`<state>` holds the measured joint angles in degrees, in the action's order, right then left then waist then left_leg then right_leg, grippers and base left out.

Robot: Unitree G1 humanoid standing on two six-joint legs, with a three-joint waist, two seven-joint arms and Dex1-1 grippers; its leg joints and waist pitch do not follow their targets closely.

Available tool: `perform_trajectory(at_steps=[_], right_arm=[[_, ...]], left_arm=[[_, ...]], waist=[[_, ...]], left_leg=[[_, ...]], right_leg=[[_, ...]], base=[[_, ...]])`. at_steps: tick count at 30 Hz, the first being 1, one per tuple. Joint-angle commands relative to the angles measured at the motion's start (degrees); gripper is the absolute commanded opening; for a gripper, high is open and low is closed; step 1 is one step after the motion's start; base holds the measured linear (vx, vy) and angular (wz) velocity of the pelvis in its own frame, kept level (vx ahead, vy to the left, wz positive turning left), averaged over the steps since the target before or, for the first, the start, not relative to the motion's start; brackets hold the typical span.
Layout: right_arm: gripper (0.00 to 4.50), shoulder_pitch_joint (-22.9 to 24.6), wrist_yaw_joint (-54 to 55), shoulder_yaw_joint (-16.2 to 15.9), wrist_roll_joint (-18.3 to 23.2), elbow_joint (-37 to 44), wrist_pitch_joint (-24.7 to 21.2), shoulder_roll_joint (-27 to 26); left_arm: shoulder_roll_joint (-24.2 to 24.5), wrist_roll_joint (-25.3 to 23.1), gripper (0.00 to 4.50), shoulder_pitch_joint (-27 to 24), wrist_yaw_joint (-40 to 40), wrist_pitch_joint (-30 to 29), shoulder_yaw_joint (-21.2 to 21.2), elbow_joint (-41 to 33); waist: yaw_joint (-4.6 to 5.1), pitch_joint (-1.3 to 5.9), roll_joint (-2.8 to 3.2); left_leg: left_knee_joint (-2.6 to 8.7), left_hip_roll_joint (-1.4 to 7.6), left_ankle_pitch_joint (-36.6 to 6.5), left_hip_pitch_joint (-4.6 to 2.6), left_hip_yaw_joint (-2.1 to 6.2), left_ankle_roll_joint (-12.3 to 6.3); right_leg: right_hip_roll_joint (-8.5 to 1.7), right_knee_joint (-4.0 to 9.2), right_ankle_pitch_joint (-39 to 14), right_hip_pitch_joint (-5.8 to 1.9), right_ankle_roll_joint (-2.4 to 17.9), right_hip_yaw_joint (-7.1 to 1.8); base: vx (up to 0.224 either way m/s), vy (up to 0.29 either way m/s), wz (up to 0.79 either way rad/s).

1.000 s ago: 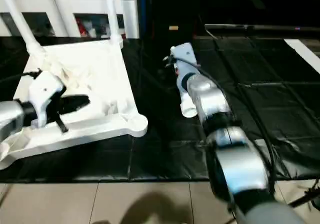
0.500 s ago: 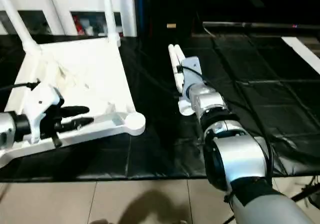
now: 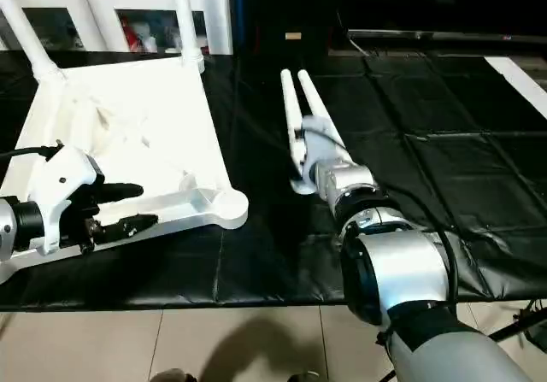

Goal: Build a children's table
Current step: Pick table leg

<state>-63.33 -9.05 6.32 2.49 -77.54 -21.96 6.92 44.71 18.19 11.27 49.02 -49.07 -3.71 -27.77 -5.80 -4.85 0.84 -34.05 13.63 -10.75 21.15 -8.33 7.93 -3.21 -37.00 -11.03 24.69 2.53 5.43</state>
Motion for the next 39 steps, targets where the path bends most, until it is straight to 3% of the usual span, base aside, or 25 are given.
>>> perform_trajectory(at_steps=[1,8,13,26,29,30,33,34,35,36,37,38,39], right_arm=[[3.53,-0.7,-0.9,0.0,-0.3,-0.5,-1.4,0.0],[2.93,-0.8,-2.0,0.6,-0.7,-0.6,-2.3,0.5],[2.87,-0.7,-2.2,0.7,-1.0,-0.5,-2.4,0.7],[2.87,-0.4,-1.1,2.7,0.2,0.1,0.3,1.6],[2.87,-0.5,-1.0,5.9,2.7,0.8,3.5,1.8],[2.87,-0.5,-1.1,6.2,3.1,0.9,4.0,1.9],[2.86,-0.4,-1.7,7.7,4.4,1.5,6.1,2.0],[2.86,-0.3,-3.0,9.6,6.6,2.2,6.8,1.8],[2.85,-0.1,-4.7,11.3,8.5,3.0,8.1,1.5],[2.85,0.1,-5.9,12.8,10.2,3.6,8.6,1.3],[2.85,0.1,-5.9,12.8,10.2,3.6,8.6,1.3],[2.85,1.1,-10.5,16.4,14.5,5.9,10.3,0.3],[2.85,1.7,-13.2,17.7,16.5,7.4,10.4,-0.3]], left_arm=[[1.1,0.7,3.39,0.4,0.1,-0.9,0.2,-1.1],[1.7,1.6,4.05,0.1,1.0,-1.3,0.9,-1.8],[1.3,2.1,4.41,-0.2,0.7,-1.3,1.7,-2.1],[-0.1,3.6,4.50,-0.3,-0.6,-1.8,2.5,-2.2],[-2.7,3.2,4.50,0.8,-2.7,-0.1,2.2,-0.1],[-3.3,3.1,4.50,1.0,-3.1,0.1,2.2,0.4],[-5.7,2.8,4.50,2.4,-5.0,1.1,2.2,2.4],[-9.4,2.0,4.50,4.6,-8.2,2.6,2.0,6.1],[-11.6,1.5,4.50,6.1,-10.3,3.5,1.9,8.4],[-12.9,1.3,4.50,7.2,-11.6,3.6,1.9,9.7],[-12.9,1.3,4.50,7.2,-11.6,3.6,1.9,9.7],[-15.7,0.1,4.50,9.4,-15.2,4.0,1.9,12.2],[-17.2,-0.2,4.50,10.3,-16.9,4.1,1.6,13.1]], waist=[[-0.07,3.67,1.04],[-0.06,3.58,0.96],[0.00,3.81,0.67],[-0.14,4.68,0.37],[-0.29,5.25,0.75],[-0.46,5.37,1.27],[-0.56,5.45,0.95],[-0.41,5.46,1.83],[-0.58,5.51,1.32],[-0.54,5.69,1.06],[-0.63,5.74,1.11],[-0.53,5.80,0.83],[-0.58,5.80,0.81]], left_leg=[[3.30,-1.19,-8.1,0.30,-1.04,0.24],[3.40,-1.10,-9.4,0.11,-1.11,0.62],[3.32,-1.15,-8.4,0.19,-1.19,0.60],[3.00,-1.15,-5.0,0.30,-1.28,0.47],[2.66,-1.19,-5.1,0.17,-1.38,0.48],[2.60,-1.21,-5.4,0.14,-1.26,0.54],[2.52,-1.21,-5.8,0.19,-1.35,0.44],[2.38,-1.26,-6.3,0.00,-1.38,0.40],[2.29,-1.25,-7.1,-0.14,-1.47,0.14],[2.34,-1.30,-6.9,0.20,-1.38,-0.39],[2.30,-1.29,-6.5,0.30,-1.34,-0.45],[2.33,-1.21,-6.0,0.35,-1.31,-0.83],[2.29,-1.22,-6.0,0.38,-1.33,-1.08]], right_leg=[[-3.38,3.63,-4.4,-4.17,12.1,-3.04],[-3.46,3.90,-7.0,-4.01,11.6,-3.08],[-3.41,3.82,-6.3,-4.16,11.5,-3.11],[-3.46,3.26,-2.8,-4.48,11.8,-3.10],[-3.44,3.16,-1.2,-4.53,12.0,-3.08],[-3.44,2.97,-1.0,-4.56,12.1,-3.01],[-3.36,3.06,-0.7,-4.58,12.4,-3.01],[-3.16,3.17,-0.3,-4.36,12.4,-2.96],[-3.05,3.26,0.2,-4.38,12.8,-3.02],[-3.19,3.10,0.1,-4.85,12.8,-3.01],[-3.30,3.06,-0.1,-4.92,12.6,-3.01],[-3.34,3.10,-0.4,-4.96,12.5,-2.98],[-3.33,3.15,-0.5,-4.98,12.2,-2.97]], base=[[0.000,0.000,0.00],[0.000,0.000,0.00],[0.000,0.000,0.00],[0.000,0.000,0.00],[0.000,0.000,0.00],[0.000,0.000,0.00],[0.000,0.000,0.00],[0.000,0.000,0.00],[0.000,0.000,0.00],[0.000,0.000,0.00],[0.000,0.000,0.00],[0.000,0.000,0.00],[0.000,0.000,0.00]])
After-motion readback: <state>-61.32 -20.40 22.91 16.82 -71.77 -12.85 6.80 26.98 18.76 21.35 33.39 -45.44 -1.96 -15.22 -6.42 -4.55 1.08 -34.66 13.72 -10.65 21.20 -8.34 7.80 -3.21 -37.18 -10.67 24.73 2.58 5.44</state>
